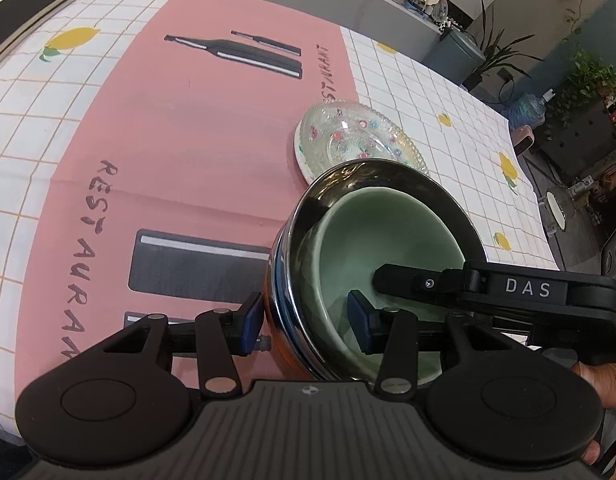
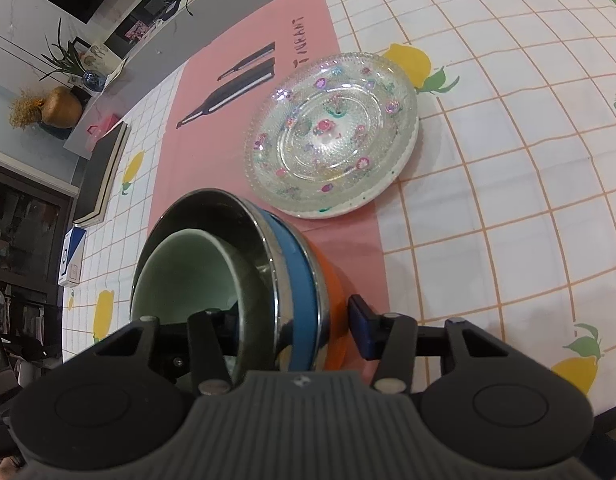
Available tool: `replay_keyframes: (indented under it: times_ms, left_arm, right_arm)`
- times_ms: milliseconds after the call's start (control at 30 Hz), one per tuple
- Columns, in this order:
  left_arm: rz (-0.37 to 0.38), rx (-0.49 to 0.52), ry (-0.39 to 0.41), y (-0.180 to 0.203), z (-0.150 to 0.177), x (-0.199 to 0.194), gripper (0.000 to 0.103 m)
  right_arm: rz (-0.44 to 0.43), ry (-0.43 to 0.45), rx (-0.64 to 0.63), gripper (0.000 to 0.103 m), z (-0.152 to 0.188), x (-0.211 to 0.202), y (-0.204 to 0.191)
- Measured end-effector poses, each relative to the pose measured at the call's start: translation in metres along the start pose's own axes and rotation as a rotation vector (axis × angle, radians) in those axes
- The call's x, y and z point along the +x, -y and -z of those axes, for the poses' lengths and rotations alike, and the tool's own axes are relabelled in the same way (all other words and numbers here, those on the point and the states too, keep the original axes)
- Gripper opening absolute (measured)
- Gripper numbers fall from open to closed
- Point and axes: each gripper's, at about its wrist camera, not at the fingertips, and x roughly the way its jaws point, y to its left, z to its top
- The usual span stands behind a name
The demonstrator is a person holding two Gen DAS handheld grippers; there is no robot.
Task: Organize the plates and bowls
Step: 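Lift the nested bowl stack with both grippers and carry it over the plates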
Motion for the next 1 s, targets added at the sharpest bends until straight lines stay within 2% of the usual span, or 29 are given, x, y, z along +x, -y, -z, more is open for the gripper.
replay_keyframes:
  times_ms: [233,467,767,1000]
  left_arm:
    - [-0.008,0.011,0.019,0.006,-0.010,-0.006,0.051]
    - [0.000,0.035,0.055,0.022,-0.030,-0.013,0.051]
    - [-0.005,0.109,0.093,0.052,-0.082,-0.005,0.052]
    - [0.022,0.139,0.088,0.060,-0.110,0.016,0.052]
  right_arm:
    - [-0.012,0.021,0.005,0.049,-0.005,-0.009,-0.004]
    - [-0.023,0.082,-0.007,0.049,-0.023,-0.027,-0.011]
    - [-0.037,0.151,0.036,0.049,-0.071,-0.042,-0.008]
    - [-0.017,0.162,0.052,0.049,-0.108,-0.036,0.000]
